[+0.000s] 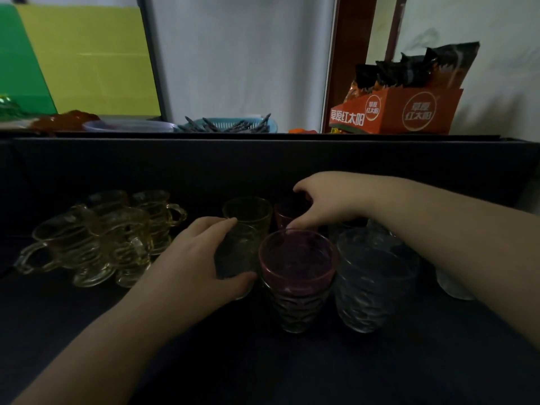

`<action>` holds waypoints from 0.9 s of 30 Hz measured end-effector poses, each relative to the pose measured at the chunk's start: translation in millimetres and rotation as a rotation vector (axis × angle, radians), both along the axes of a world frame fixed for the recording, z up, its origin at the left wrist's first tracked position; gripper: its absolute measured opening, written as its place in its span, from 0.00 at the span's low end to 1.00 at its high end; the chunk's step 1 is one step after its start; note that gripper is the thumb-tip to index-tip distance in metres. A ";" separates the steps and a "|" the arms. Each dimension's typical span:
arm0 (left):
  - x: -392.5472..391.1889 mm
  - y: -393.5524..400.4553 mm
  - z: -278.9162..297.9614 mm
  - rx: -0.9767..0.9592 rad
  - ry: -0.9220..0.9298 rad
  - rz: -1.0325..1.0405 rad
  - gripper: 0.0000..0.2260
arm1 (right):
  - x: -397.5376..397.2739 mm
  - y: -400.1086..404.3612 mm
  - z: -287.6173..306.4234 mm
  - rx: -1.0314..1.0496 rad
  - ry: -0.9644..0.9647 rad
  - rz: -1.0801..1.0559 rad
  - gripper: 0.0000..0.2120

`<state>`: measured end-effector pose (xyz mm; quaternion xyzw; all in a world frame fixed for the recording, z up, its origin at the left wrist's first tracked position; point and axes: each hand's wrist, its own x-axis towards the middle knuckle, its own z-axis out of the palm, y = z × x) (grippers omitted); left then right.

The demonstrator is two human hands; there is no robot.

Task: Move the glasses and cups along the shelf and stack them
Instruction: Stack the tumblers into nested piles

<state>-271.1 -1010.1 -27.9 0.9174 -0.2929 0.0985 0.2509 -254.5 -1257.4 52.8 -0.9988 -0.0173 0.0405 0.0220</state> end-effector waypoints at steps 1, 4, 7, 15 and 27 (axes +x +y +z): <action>-0.1 0.6 0.3 -0.005 0.001 -0.003 0.43 | 1.5 1.8 -1.5 -0.007 0.010 -0.016 0.44; 0.0 3.0 0.4 -0.015 0.003 -0.010 0.44 | 3.1 5.3 -3.5 0.006 0.005 -0.040 0.41; -1.4 5.7 0.8 -0.027 -0.006 0.008 0.44 | -0.4 4.5 -0.7 0.021 -0.037 -0.027 0.39; -3.0 9.6 3.1 -0.114 -0.087 0.020 0.40 | -27.4 3.9 46.8 0.120 -0.316 0.010 0.34; -6.0 15.1 2.4 -0.120 -0.069 0.045 0.41 | 11.7 59.5 29.9 0.281 -0.313 0.032 0.36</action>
